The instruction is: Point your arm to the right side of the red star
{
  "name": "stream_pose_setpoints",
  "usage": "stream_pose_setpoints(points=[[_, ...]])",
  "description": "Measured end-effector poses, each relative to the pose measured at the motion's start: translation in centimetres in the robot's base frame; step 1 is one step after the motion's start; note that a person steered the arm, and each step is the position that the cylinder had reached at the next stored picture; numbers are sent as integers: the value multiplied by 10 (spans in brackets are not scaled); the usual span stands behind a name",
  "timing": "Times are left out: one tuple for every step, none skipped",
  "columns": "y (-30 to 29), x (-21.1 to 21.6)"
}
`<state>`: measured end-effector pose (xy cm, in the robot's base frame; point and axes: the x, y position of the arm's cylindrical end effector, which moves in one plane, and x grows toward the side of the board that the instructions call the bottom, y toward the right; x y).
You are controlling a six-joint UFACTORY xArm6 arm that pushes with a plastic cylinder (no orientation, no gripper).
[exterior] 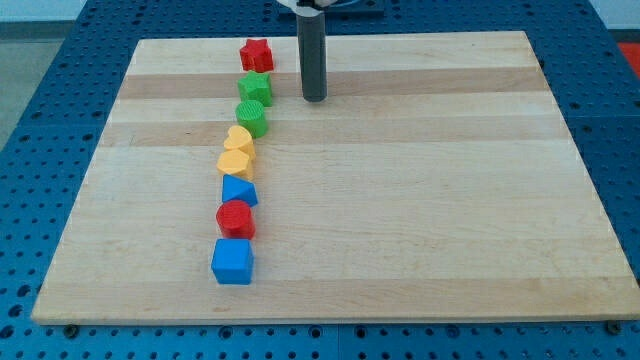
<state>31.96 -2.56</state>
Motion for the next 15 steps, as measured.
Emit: stream_pose_setpoints(points=[[0,0],[0,0],[0,0],[0,-1],[31,-1],[97,-1],[125,-19],[111,-24],[92,-24],[87,-27],[91,-51],[91,-56],[88,-61],[82,-71],[73,-80]])
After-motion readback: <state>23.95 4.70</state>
